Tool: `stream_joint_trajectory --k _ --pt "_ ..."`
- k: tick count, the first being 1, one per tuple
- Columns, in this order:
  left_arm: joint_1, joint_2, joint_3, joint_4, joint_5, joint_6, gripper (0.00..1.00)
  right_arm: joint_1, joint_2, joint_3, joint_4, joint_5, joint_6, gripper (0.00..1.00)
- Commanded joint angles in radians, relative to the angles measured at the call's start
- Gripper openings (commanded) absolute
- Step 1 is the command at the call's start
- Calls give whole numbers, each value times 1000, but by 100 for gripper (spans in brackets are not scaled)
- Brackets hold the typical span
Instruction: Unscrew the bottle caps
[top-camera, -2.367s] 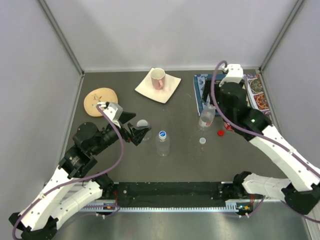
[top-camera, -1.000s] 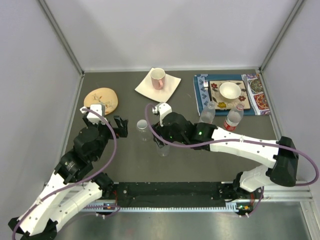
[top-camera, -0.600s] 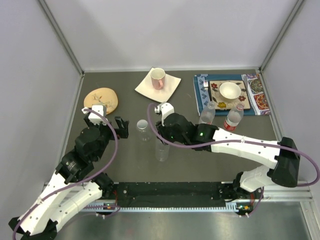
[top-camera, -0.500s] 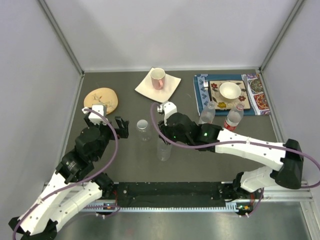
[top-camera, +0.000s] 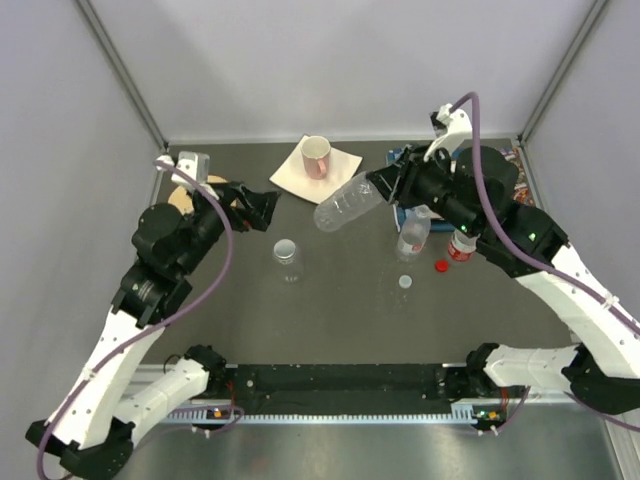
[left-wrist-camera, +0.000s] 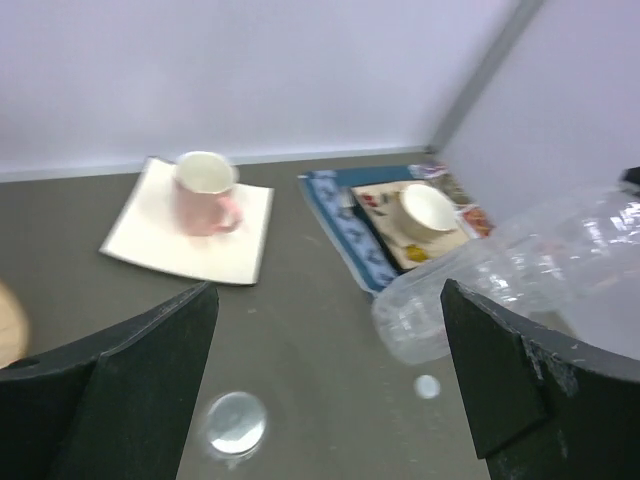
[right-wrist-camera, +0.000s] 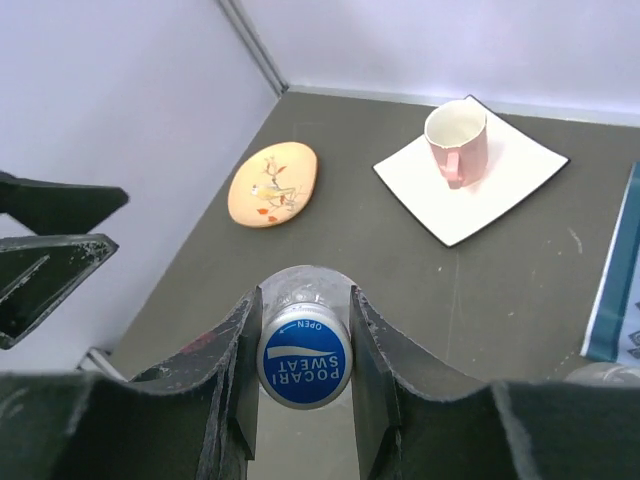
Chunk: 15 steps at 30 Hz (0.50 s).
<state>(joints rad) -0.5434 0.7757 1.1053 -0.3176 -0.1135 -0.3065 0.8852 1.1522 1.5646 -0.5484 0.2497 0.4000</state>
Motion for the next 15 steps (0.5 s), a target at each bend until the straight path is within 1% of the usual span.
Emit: stream_joint_trajectory --k 1,2,3,4,5,6,7,8,9,11,12,14,15 --pt "137 63 -1 303 534 -243 99 -75 -20 -43 -1 -236 121 0" --pt "155 100 -5 377 721 -288 99 -86 -37 -52 10 -297 128 0" --pt "170 121 -16 456 832 -342 99 -118 -48 -60 18 -331 150 0" --pt "171 163 -48 563 910 -455 99 -135 -55 -76 48 -369 164 0" --pt "171 181 -68 756 1037 -511 99 -158 -63 -87 71 -482 181 0" --pt "172 198 -88 866 1081 -563 99 -202 -80 -97 86 -531 221 0" --pt "172 223 -117 924 1107 -626 99 -224 -88 -113 120 -568 240 0" --pt "172 230 -120 951 1132 -626 99 -239 -95 -117 131 -636 252 0" --pt "168 237 -121 951 1175 -617 99 -252 -101 -114 133 -661 266 0" --pt "165 243 -122 936 1209 -574 99 -269 -106 -101 131 -696 266 0" --pt "165 240 -117 864 1210 -545 99 -269 -108 -91 130 -705 261 0" --pt "155 226 -113 777 1204 -441 99 -269 -102 -78 131 -727 258 0" --pt "136 223 -107 681 1198 -403 99 -269 -97 -71 130 -733 257 0"
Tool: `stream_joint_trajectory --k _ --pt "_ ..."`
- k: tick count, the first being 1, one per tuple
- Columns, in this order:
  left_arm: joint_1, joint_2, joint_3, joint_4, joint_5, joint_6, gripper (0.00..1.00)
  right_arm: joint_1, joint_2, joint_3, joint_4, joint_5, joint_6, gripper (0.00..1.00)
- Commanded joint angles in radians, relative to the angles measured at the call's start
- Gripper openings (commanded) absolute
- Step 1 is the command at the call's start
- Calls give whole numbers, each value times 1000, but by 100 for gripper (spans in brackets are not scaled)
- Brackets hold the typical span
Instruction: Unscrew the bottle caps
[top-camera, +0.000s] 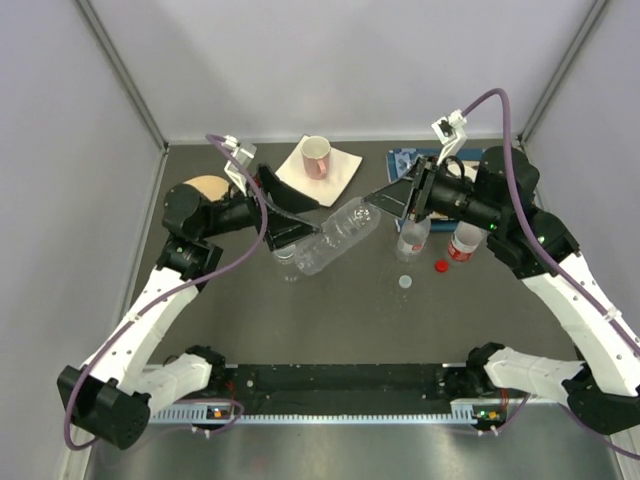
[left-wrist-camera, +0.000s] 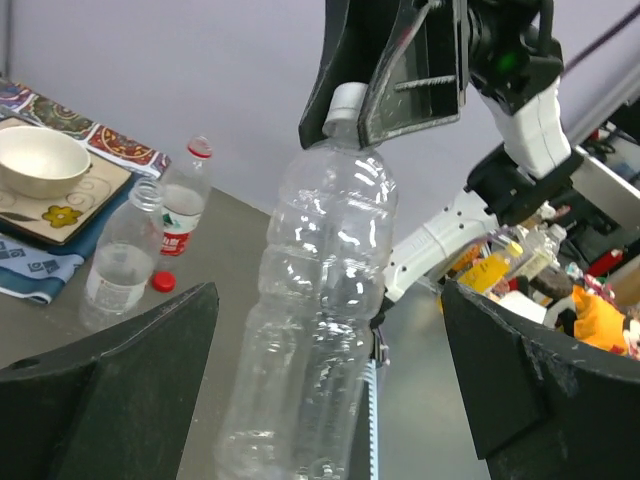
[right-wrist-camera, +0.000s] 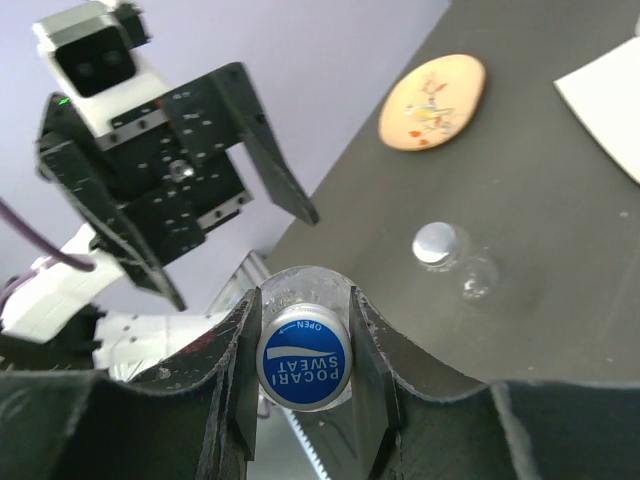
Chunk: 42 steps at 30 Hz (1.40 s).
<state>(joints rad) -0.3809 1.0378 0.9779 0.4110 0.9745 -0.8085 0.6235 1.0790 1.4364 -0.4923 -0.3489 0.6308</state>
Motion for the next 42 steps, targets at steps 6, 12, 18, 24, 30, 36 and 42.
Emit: stream_joint_trajectory --k 6,12,18,24,30,36,42 --pt "-147 -27 126 -369 37 403 99 -7 32 119 77 -179 23 0" --pt "-185 -5 117 -446 -6 466 99 -8 50 134 93 -174 23 0" --pt "-225 16 107 -459 -22 503 95 -7 38 101 139 -177 35 0" --pt "-228 34 114 -463 -14 519 69 -8 32 88 129 -177 18 0" --pt "-268 10 108 -497 -126 604 55 -8 19 104 84 -121 -25 54" --pt "-360 -25 104 -560 -457 715 49 -4 -14 125 70 37 -42 79" --pt "-460 -70 62 -525 -873 759 49 30 -31 114 66 247 -8 74"
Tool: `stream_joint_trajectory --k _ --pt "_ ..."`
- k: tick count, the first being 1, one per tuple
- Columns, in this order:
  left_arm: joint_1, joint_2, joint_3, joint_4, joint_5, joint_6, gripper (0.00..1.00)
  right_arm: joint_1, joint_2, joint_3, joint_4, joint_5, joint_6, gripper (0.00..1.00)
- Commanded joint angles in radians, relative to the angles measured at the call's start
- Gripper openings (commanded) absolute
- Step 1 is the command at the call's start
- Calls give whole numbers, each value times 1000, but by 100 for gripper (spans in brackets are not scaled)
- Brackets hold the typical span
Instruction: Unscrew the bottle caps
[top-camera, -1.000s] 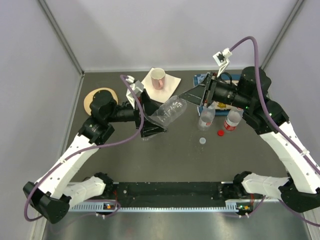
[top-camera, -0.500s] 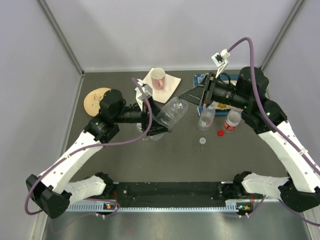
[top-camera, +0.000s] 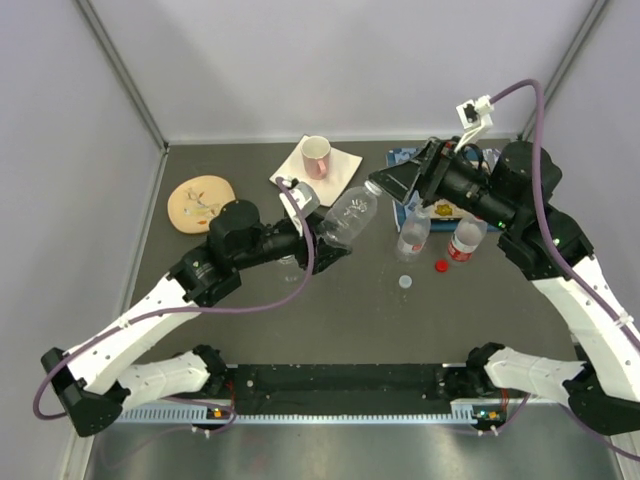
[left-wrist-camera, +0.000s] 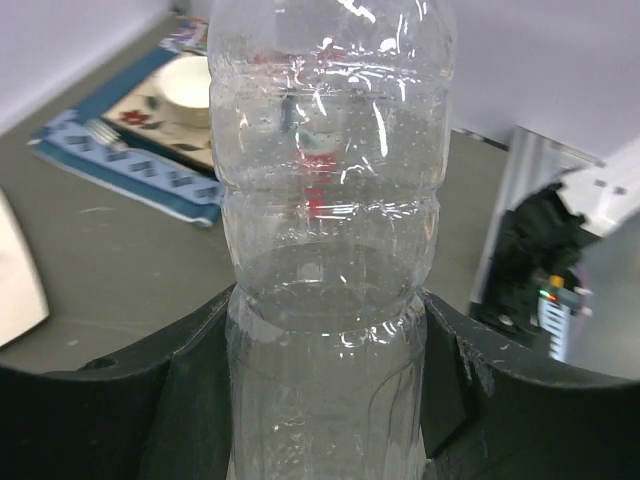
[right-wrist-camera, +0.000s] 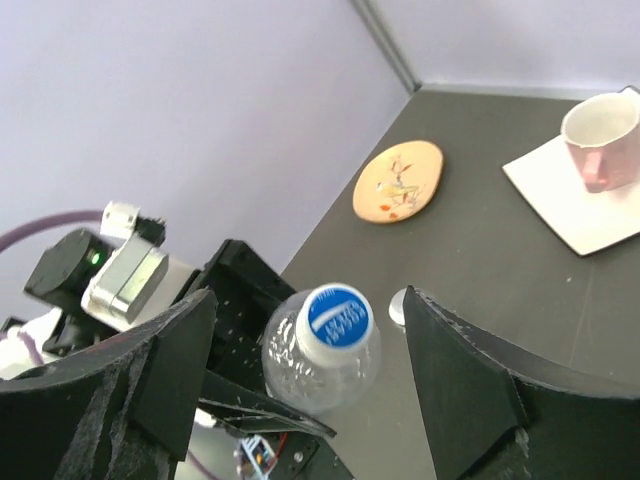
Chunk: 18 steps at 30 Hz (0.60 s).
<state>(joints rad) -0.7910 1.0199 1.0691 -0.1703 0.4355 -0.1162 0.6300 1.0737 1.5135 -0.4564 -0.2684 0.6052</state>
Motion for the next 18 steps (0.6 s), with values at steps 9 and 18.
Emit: stream_joint_trajectory --k 9,18 --pt "-218 -58 -75 135 -770 160 43 45 31 59 28 287 77 68" --pt "-298 -41 -90 161 -900 225 43 80 121 88 30 287 91 70"
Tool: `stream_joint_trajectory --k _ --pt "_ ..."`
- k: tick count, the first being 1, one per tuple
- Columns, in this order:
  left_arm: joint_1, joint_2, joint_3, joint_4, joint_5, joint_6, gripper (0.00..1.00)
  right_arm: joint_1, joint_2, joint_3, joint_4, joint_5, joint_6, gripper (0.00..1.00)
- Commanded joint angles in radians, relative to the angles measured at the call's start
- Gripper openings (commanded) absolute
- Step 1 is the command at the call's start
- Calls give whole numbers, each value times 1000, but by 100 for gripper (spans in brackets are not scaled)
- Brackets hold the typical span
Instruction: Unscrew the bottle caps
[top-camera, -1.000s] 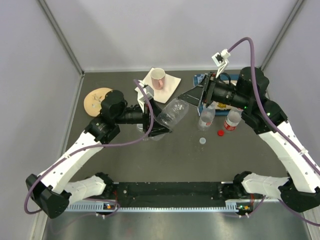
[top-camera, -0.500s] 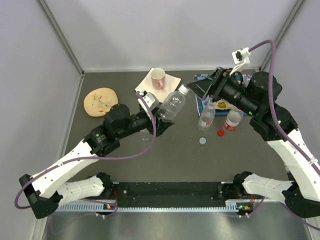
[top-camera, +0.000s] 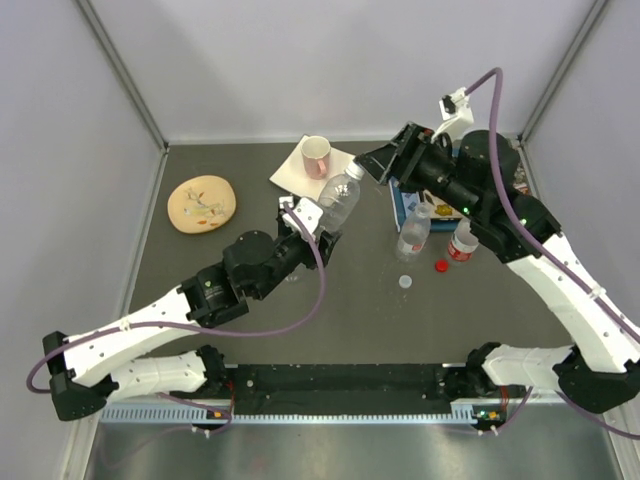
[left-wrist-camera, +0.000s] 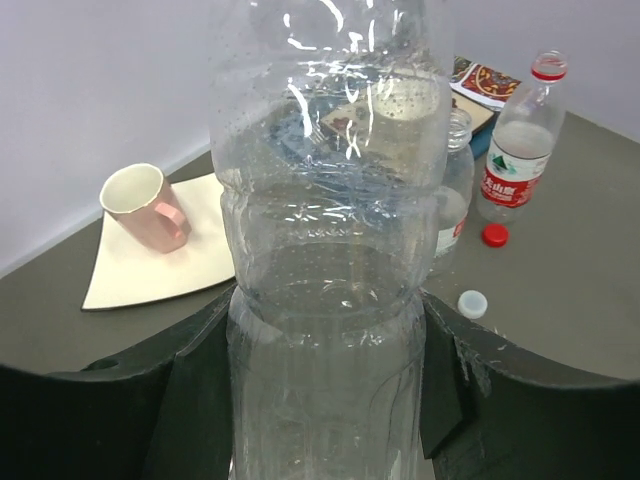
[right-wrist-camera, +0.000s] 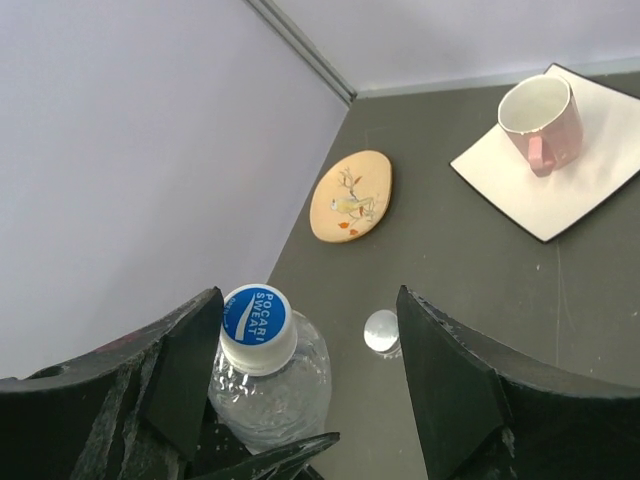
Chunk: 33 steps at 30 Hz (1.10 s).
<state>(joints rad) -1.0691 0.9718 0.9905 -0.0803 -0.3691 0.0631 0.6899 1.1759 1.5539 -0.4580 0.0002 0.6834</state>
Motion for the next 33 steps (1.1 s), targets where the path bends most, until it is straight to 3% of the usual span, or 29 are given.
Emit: stream_joint_trajectory --k 1,8,15,20,29,32,33 --pt "-23 7 -15 100 -99 47 43 23 21 49 35 18 13 68" --pt "-28 10 -21 106 -106 52 43 42 44 61 41 7 5 61" --pt "-29 31 -19 105 -110 53 43 59 44 55 59 20 5 70" --pt "-29 28 -23 106 -110 49 43 63 48 49 59 17 4 65" --pt "-28 12 -27 106 -111 47 43 63 65 38 58 4 5 33" --pt "-29 2 -30 111 -113 46 43 63 62 31 59 -31 2 19" --pt "-28 -1 -30 112 -103 46 43 63 62 29 59 -34 -2 5"
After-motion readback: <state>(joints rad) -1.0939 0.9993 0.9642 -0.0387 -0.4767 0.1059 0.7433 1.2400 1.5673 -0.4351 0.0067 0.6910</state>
